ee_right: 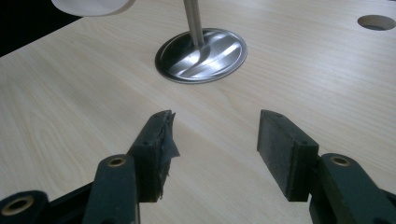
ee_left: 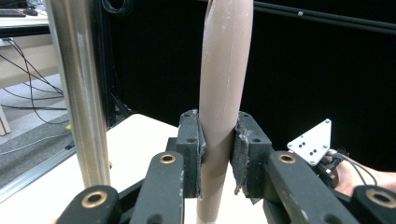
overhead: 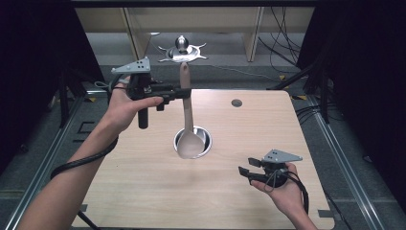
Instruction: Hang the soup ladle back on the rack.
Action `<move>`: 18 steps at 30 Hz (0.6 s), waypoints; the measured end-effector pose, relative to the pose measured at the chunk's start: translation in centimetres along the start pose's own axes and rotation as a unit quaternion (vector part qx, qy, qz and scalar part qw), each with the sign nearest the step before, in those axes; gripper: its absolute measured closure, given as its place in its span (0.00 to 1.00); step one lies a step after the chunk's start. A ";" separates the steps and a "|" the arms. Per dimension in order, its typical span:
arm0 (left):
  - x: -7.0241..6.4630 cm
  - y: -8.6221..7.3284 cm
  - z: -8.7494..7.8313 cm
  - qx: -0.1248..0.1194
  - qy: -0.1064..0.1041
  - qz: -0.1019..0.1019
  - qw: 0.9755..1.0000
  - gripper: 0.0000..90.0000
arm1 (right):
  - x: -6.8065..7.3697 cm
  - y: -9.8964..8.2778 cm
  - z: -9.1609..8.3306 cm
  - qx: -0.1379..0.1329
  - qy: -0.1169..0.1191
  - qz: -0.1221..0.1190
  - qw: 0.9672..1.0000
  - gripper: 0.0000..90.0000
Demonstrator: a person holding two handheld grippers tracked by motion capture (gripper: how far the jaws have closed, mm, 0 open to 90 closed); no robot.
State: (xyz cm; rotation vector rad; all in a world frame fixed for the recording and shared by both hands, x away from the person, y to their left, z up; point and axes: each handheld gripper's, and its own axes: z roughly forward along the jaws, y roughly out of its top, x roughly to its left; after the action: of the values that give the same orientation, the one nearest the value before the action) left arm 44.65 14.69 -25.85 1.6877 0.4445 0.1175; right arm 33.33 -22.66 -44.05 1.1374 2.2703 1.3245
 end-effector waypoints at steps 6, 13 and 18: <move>0.3 -0.5 -0.2 -0.017 -0.001 -0.019 1.000 0.82 | -0.1 0.0 0.0 -0.001 -0.002 -0.007 1.000 0.51; 0.5 -0.8 -0.2 -0.032 0.004 -0.033 0.999 0.80 | 0.1 -0.1 0.0 0.004 0.002 0.011 1.000 0.51; 0.7 -1.0 -0.1 -0.039 0.011 -0.041 0.998 0.78 | 0.1 -0.2 0.0 0.005 0.008 0.017 1.000 0.51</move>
State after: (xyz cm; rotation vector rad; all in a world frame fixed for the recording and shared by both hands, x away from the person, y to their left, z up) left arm 45.08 15.16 -26.89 1.5911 0.5182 0.0928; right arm 33.18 -22.63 -44.19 1.1780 2.2818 1.3402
